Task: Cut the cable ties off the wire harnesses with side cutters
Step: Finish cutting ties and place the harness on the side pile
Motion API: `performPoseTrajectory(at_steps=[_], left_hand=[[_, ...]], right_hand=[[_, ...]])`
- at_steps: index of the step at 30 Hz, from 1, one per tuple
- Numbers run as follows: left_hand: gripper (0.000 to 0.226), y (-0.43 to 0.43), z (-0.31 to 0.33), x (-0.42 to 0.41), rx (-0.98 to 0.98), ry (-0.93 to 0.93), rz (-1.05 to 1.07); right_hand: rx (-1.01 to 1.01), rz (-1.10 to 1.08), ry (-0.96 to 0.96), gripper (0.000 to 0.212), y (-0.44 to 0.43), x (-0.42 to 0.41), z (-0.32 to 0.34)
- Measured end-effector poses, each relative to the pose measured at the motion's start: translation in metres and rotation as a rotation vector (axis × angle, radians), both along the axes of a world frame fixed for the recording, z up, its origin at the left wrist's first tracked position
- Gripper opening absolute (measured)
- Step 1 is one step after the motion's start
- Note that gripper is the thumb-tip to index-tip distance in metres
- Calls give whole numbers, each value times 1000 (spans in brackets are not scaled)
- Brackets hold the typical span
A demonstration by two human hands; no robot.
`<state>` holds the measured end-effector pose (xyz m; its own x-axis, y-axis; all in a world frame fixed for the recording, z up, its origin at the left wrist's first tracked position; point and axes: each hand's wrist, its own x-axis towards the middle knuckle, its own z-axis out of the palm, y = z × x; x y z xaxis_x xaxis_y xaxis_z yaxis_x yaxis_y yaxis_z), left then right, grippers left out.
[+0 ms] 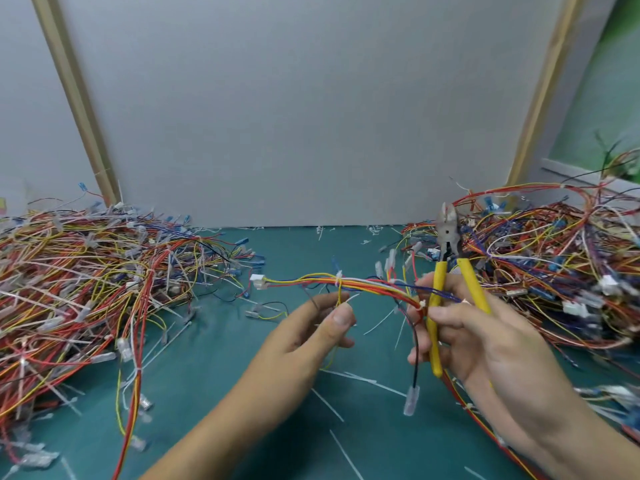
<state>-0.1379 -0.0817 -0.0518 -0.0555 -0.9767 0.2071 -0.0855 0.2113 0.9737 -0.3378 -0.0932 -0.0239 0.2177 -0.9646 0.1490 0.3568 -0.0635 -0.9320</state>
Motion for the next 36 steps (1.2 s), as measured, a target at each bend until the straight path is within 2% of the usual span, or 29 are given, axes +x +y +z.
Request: performPoseTrajectory(at_steps=[3,5,6,7,9,10,12,14,15,17,19,21,22,24,26,28,30,31,33,36], left_hand=[[49,0,3,-1,41,165,6],[49,0,4,0,60,211,32],[49,0,5,0,44,160,65],[50,1,6,2,2,27,136],[54,1,7,8,-179,-349,427],[53,3,9,11,-322,-463,581],[45,9,20,15,-612,-495,773],[31,18,28,10,-866,-513,758],[23,24,27,4,-966,-530,659],[13,34,23,-6,-1021,-584,417],[14,28,26,-15,-945,-662,280],[2,17,31,-17,-603,-681,207],[12,14,34,-17,-451,-625,217],[19,18,29,-11,-487,-483,353],[11,24,30,-5,-548,-507,455],[18,22,30,0,-443,-506,445],[30,16,28,3,-260,-550,336],[35,13,28,4,-153,-512,244],[39,13,28,4,38,-281,23],[26,11,28,7,101,-44,-130]], right_hand=[[7,15,9,33,1,2,-2],[7,21,13,32,1,2,-2],[8,23,10,32,2,2,-2],[14,28,3,33,2,2,-2],[57,48,-42,36,2,3,-1],[92,64,-79,38,1,3,-1],[148,93,-139,40,1,3,1],[154,102,-144,34,2,3,2],[143,101,-136,30,3,4,2],[107,93,-106,31,5,5,1],[49,66,-48,38,7,5,-2],[-42,30,32,33,9,7,-5],[-84,10,67,30,10,8,-6],[-150,-32,136,27,11,9,-9],[-205,-58,220,27,12,10,-11],[-229,-56,248,27,13,10,-12],[-244,-39,249,26,14,12,-14],[-253,-31,255,28,15,12,-14],[-255,-19,252,31,15,14,-15],[-222,-20,260,27,14,15,-15]])
